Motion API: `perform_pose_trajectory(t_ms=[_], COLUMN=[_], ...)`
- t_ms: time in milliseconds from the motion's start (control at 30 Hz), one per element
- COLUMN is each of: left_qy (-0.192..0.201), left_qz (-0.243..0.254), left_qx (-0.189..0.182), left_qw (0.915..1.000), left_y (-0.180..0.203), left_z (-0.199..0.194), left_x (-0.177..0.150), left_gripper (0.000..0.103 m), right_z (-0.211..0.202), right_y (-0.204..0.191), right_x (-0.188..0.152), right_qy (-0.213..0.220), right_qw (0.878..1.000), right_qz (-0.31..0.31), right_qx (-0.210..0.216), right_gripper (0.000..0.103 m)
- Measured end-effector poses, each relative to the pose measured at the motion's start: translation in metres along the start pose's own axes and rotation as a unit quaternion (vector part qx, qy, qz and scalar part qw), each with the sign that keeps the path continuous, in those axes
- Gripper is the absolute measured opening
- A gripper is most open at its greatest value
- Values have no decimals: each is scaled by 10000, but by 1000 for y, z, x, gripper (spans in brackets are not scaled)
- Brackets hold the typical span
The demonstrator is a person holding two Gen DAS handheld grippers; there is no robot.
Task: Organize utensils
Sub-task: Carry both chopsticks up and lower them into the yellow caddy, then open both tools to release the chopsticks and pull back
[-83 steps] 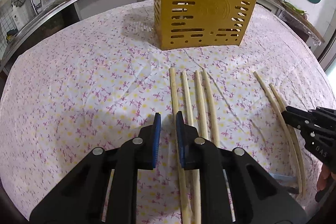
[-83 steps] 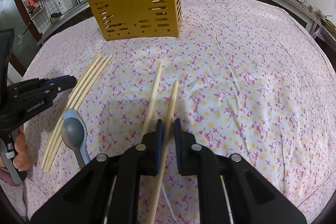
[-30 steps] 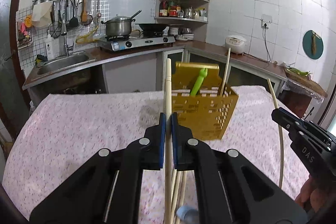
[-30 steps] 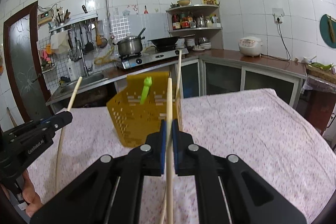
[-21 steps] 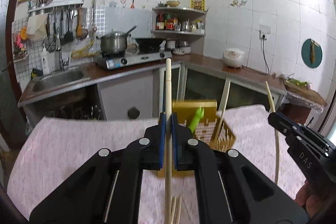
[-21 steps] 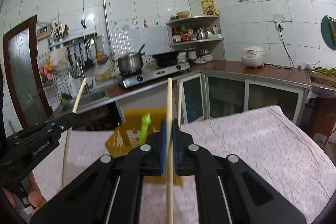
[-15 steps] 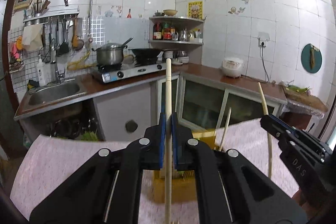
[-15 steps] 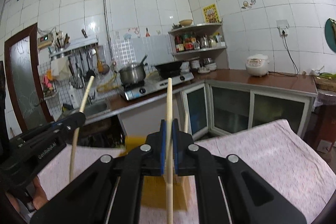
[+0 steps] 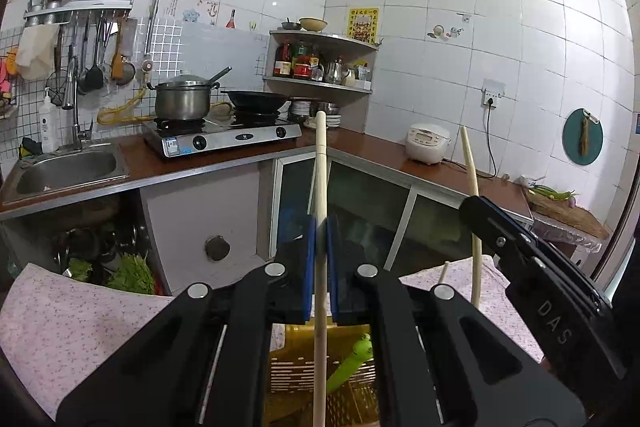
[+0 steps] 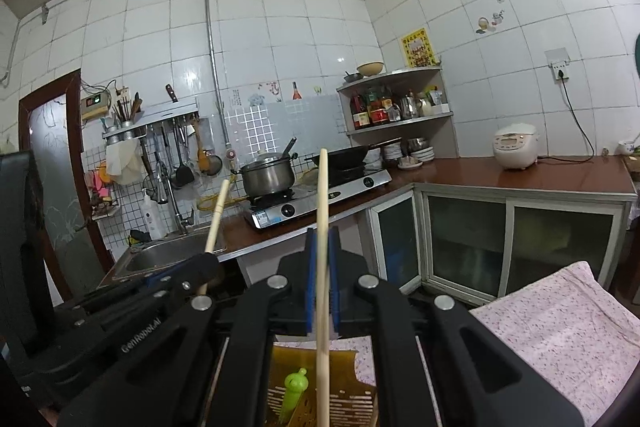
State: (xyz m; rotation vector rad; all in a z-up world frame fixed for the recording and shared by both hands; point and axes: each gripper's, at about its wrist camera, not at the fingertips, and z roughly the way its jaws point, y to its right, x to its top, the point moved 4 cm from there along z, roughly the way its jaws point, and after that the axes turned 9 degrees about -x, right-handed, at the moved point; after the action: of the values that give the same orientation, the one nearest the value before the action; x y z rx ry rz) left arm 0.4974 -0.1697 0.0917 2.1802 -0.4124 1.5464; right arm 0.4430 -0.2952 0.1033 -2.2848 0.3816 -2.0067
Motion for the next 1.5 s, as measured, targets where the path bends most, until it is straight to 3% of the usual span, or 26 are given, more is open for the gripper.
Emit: perform_pose_trajectory(t_ms=[400, 633, 867, 1300, 1467, 1500], left_qy=[234, 217, -19, -282, -433, -447], left_qz=[59, 182, 183, 107, 138, 138], left_qx=[-80, -20, 85, 115, 143, 180], left_qw=[9997, 9996, 9998, 9995, 9989, 9987], left_y=[-7, -9, -22, -29, -28, -28], left_z=[25, 35, 34, -5, -26, -30], left_x=[-4, -29, -61, -91, -98, -99], left_gripper=[4, 4, 4, 7, 8, 8], right_z=[20, 27, 28, 8, -1, -3], right_y=[-4, -4, -2, 14, 14, 15], right_x=[-9, -23, -65, -92, -95, -95], right_qy=[207, 156, -72, -572, -865, -919], right_qw=[9998, 9998, 9990, 9973, 9945, 9940], right_qz=[-10, -143, -435, -445, -579, -593], right_qx=[30, 4, -9, 91, 90, 72], right_gripper=[6, 6, 6, 6, 9, 17])
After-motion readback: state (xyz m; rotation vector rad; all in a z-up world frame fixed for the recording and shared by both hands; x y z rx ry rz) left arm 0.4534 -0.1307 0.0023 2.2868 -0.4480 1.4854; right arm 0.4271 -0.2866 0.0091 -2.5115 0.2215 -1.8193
